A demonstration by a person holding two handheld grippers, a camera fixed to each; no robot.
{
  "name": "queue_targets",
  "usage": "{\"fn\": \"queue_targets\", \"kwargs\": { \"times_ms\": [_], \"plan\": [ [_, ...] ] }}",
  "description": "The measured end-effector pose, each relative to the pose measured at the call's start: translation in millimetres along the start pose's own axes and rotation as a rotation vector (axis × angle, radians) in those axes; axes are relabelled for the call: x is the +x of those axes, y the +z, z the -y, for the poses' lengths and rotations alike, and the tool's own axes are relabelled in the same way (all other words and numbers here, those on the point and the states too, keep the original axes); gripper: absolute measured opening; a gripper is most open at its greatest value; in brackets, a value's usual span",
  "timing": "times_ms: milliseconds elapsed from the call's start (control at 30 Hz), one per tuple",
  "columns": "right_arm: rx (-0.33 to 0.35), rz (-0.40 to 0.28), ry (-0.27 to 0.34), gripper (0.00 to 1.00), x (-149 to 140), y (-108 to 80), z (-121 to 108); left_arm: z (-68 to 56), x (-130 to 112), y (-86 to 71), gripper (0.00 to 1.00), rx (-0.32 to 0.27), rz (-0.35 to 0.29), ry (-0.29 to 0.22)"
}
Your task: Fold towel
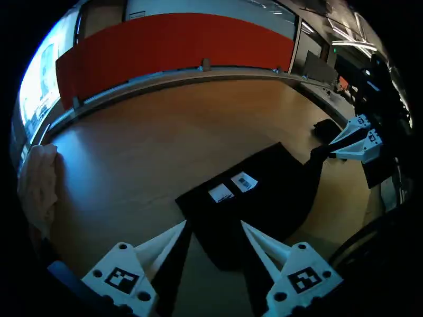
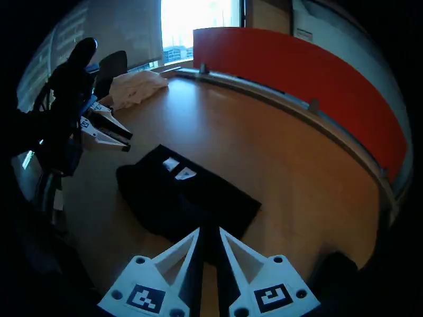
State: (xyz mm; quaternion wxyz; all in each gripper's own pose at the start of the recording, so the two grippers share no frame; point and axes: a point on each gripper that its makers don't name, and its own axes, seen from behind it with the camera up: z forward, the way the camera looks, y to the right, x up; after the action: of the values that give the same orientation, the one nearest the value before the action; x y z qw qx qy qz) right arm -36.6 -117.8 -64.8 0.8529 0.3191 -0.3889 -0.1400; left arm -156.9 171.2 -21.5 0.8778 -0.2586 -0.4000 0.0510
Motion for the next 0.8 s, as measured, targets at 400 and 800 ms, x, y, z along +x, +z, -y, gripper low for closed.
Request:
{"fn": "queue_targets", "kwargs": {
  "times_ms": [400, 800],
  "plan": [
    [0.001, 0.009, 0.009, 0.11, -3.4, 1.5, -1.3, 0.5, -12.0, 40.3, 0.66, -0.030, 0.045, 0.021],
    [-0.001, 0.014, 0.019, 0.11, -5.6, 4.3, -6.7, -0.5, -20.0, 64.0, 0.66, -0.055, 0.082, 0.024]
  ]
}}
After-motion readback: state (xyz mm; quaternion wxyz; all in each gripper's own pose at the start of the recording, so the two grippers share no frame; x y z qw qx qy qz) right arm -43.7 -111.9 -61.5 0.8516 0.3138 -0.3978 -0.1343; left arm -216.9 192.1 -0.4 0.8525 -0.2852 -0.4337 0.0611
